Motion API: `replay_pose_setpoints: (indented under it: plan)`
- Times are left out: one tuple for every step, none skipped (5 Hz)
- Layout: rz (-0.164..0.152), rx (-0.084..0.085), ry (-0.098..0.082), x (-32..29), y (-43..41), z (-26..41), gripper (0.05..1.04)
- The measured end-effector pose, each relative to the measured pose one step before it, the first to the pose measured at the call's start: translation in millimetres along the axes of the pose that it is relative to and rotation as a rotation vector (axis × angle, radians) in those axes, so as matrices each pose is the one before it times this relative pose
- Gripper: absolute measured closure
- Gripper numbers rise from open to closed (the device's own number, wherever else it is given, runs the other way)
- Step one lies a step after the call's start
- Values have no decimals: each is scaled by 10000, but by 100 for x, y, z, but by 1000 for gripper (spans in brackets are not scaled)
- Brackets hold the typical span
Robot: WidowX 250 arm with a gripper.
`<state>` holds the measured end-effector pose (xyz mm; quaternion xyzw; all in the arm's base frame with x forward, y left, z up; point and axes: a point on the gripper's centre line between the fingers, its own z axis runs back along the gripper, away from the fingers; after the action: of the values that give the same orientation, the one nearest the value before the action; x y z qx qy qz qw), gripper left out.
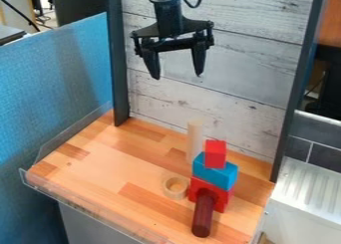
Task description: Put candle ontop of
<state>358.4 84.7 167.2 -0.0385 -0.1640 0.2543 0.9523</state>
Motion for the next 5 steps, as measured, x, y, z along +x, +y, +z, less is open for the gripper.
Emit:
replay_pose_setpoints:
  plan:
    - [70,102,323,-382,177,-1296,83]
    - [58,175,-535,498,-615,-1964,83]
    - [-110,352,-559,214,-595,-2298,83]
    - [43,354,-646,120,-976,-2508,83]
    - [-481,727,-805,-310,-1770,-1654,83]
